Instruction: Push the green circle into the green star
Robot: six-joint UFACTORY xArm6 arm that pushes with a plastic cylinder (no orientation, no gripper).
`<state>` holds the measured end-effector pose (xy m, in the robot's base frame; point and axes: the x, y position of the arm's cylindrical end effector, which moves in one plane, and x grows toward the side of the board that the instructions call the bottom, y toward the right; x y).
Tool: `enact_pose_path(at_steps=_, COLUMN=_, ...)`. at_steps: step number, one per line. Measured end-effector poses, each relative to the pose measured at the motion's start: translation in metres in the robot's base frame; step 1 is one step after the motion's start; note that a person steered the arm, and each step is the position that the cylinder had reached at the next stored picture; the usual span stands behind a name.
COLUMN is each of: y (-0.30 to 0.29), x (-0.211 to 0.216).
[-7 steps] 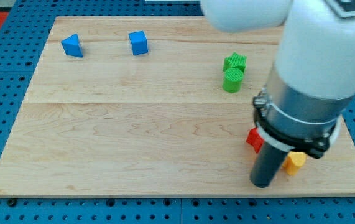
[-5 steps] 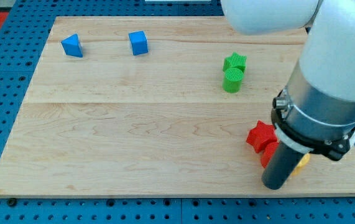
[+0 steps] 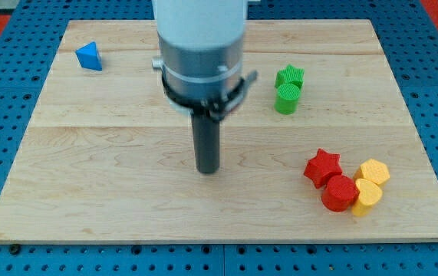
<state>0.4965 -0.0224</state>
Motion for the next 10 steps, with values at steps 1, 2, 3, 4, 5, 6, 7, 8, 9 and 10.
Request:
enact_pose_path(at_steps=1, y=0.026, x=-0.043)
enact_pose_path(at_steps=2, y=0.035, x=-0.067)
enact_pose_path(at_steps=3, y=0.037, x=-0.075)
enact_pose_path(at_steps=4, y=0.057, x=-0.074)
enact_pose_path(at_steps=5, y=0.085, x=-0.074)
enact_pose_path(at_steps=6, y=0.131, x=-0.074)
enact_pose_path(at_steps=7, y=0.144, x=-0.077)
enact_pose_path(at_steps=8, y=0.144, x=-0.080)
enact_pose_path(at_steps=9, y=0.144, x=-0.078)
enact_pose_path(at_steps=10, y=0.153, x=-0.059)
